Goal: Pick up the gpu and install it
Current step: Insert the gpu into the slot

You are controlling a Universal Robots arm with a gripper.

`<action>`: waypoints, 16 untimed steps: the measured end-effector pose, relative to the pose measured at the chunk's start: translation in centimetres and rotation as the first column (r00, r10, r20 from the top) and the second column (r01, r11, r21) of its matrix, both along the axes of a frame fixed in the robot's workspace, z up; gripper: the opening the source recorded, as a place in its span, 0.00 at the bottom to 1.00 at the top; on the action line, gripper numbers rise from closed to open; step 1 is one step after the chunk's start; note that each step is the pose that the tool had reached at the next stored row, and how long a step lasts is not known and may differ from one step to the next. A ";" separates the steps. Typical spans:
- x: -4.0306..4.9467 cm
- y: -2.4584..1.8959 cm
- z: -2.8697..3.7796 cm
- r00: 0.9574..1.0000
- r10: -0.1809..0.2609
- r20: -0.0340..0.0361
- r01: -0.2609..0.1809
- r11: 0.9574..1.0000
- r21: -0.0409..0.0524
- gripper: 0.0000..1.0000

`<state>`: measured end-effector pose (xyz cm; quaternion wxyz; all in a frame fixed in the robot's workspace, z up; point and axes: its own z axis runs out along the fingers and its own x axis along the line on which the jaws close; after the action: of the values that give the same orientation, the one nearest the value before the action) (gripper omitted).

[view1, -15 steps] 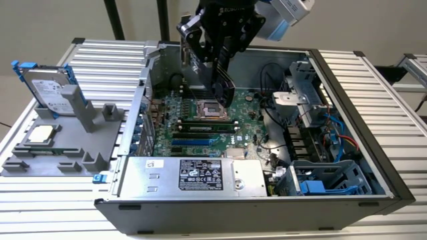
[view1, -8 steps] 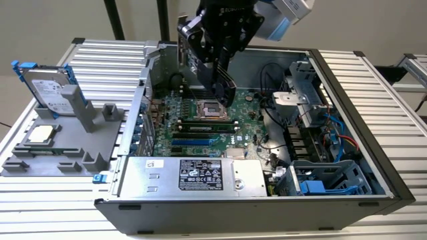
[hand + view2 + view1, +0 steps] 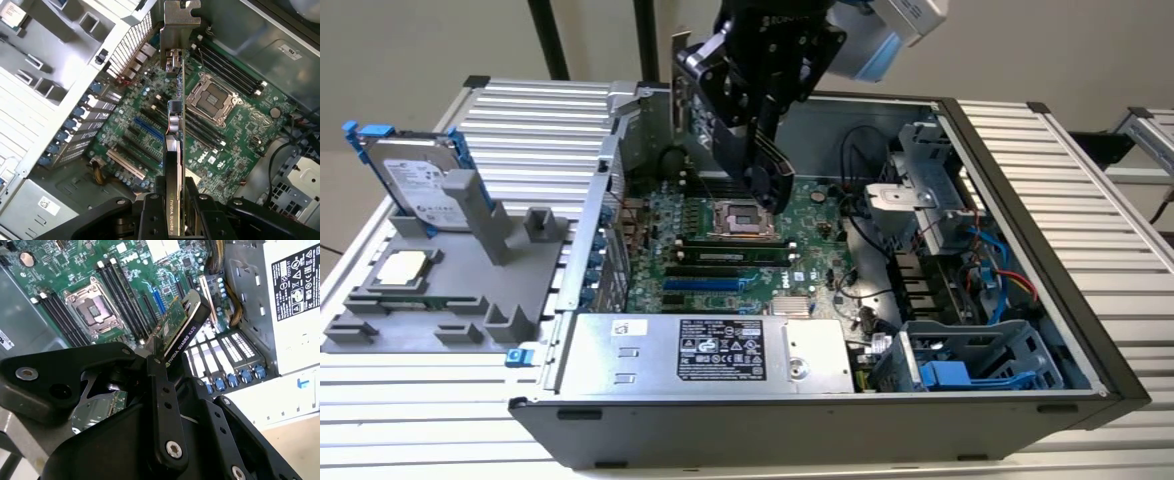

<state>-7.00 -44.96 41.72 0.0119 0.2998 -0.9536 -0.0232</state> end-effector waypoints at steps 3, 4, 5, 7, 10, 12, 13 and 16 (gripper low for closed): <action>0.01 0.00 0.00 1.000 0.017 0.000 -0.017 1.000 0.000 0.00; 0.02 0.00 0.00 1.000 0.022 0.000 -0.022 1.000 0.000 0.00; 0.03 0.00 0.00 1.000 0.027 0.000 -0.027 1.000 0.000 0.00; 0.05 0.00 0.00 0.999 0.038 0.000 -0.038 0.999 0.000 0.00; 0.12 0.00 0.00 0.998 0.058 0.000 -0.058 0.998 0.000 0.00; 0.17 0.00 0.00 0.997 0.072 0.000 -0.072 0.997 0.000 0.00; 0.21 0.00 0.00 0.997 0.078 0.000 -0.078 0.997 0.000 0.00; 0.33 0.00 0.00 0.995 0.098 0.000 -0.098 0.995 0.000 0.00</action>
<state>-6.67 -44.96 41.73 0.0131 0.3462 -0.9378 -0.0226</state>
